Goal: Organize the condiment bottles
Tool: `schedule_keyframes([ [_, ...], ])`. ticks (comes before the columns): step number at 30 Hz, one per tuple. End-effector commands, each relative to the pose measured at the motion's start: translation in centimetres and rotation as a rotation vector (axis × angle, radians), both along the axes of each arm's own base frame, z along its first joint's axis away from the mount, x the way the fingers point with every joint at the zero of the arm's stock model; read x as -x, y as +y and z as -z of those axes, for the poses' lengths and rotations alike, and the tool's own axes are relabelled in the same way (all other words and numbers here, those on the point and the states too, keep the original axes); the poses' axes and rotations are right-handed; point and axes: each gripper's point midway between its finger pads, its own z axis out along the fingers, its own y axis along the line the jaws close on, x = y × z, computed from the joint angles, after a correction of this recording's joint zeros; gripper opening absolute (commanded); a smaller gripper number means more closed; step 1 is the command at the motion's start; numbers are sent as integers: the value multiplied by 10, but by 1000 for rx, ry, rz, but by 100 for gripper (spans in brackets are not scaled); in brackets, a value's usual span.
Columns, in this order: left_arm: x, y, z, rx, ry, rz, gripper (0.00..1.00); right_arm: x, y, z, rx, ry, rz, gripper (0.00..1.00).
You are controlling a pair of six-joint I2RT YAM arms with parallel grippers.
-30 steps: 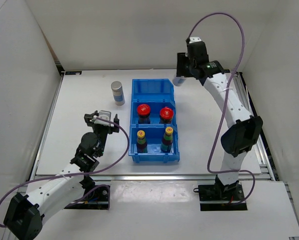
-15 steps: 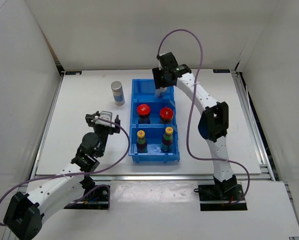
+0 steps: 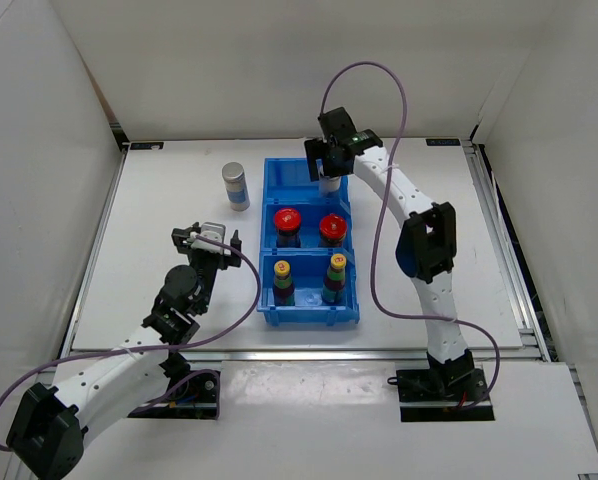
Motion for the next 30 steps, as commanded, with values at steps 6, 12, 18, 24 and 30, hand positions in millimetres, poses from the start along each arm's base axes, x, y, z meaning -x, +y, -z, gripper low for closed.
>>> schedule_keyframes([
  [6,0,-5,7,8,15,20,100,5,-34,-167,-132,-360,167,100],
  [12,-14,4,9,27,99,-100,100,75,-126,-227,-303,-511,503,100],
  [18,-54,-16,-28,67,180,-139,100,135,-164,-135,-408,-453,537,100],
  [24,-117,-36,-75,151,330,-126,100,139,-167,-72,-437,-368,483,100],
  [30,-180,-51,-50,85,439,-174,100,119,-144,-33,-405,-201,371,100],
])
